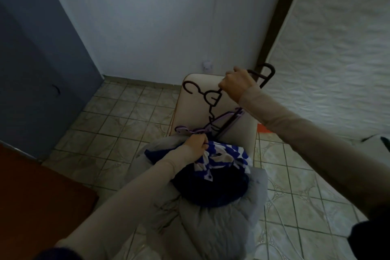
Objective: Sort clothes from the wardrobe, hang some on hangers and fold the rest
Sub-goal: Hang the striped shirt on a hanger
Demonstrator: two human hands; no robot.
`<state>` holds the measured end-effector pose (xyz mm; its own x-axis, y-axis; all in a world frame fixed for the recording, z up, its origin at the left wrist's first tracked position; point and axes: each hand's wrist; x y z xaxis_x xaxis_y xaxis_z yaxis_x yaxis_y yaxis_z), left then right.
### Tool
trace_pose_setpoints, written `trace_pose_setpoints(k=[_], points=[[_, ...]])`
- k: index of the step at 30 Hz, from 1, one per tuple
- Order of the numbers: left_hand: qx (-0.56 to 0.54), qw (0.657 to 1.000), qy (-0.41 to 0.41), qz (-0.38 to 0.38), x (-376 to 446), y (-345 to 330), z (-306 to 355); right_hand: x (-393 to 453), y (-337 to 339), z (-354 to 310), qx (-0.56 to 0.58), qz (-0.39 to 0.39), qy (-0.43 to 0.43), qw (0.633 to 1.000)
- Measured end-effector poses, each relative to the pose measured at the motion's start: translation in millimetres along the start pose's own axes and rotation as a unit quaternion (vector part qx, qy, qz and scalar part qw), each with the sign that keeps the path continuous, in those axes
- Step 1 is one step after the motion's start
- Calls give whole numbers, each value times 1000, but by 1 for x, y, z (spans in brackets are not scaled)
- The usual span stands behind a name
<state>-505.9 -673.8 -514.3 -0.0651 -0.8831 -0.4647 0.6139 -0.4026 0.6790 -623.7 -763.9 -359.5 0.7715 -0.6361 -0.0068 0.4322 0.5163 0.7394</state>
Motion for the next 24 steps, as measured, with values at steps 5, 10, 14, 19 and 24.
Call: trace_pose_setpoints(k=[5, 10, 14, 19, 24], points=[[-75, 996, 2, 47, -15, 20, 11, -9, 23, 10, -11, -72, 5, 997], [-152, 984, 5, 96, -29, 46, 29, -19, 50, 12, -1, -55, -53, 997], [-181, 975, -10, 128, -42, 70, 42, -24, 51, 15, 44, -86, -58, 994], [-278, 947, -27, 159, -57, 100, 52, -33, 73, 22, 59, -89, -150, 983], [-325, 925, -68, 186, -75, 149, 74, -37, 94, 30, 216, -41, -294, 930]])
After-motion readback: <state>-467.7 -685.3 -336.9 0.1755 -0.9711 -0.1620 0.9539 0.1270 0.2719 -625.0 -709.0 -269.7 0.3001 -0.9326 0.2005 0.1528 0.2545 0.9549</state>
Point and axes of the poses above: each hand's wrist, its own x-axis towards the middle knuckle, its own y-axis out of the back of the hand, z = x × y, and after that the axes turned 4 degrees about y, right-handed
